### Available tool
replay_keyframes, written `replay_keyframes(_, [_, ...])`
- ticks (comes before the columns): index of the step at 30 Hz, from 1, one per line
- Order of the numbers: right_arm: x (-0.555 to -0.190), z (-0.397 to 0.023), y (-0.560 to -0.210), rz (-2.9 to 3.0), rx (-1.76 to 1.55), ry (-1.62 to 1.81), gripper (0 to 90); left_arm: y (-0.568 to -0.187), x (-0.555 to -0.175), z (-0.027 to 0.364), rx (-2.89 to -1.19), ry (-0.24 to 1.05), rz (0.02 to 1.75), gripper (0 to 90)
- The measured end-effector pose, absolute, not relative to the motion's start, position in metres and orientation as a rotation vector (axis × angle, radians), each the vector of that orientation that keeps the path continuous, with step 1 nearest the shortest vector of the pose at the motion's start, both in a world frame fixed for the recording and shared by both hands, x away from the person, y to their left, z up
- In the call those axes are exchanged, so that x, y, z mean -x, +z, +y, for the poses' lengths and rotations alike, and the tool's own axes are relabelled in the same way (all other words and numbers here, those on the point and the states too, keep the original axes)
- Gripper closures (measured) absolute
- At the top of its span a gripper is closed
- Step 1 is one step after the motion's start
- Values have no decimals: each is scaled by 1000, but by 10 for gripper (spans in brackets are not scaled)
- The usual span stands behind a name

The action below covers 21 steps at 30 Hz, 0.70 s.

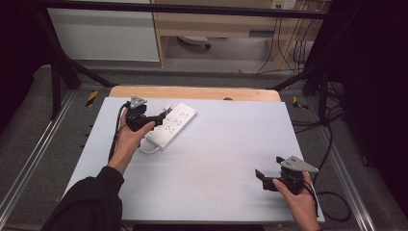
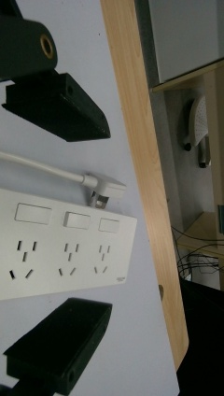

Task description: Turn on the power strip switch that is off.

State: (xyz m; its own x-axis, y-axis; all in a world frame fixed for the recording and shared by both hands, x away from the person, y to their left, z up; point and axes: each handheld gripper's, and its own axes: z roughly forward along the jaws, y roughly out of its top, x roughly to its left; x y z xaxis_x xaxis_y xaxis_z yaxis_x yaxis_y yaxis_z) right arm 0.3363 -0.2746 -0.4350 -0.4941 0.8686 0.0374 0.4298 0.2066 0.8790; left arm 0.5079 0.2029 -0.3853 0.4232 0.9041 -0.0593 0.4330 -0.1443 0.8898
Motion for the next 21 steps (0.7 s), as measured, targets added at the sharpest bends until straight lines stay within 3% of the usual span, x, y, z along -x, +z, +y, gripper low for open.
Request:
replay_keyframes(6, [-336,-274,-435,2018,-1199,1229,40,-391,-512,200,-1764,621,1175,149])
replay_keyframes(21, [-336,-274,-435,2024,-1198,1230,43,-400,-519,195,-1791,604,1192,323])
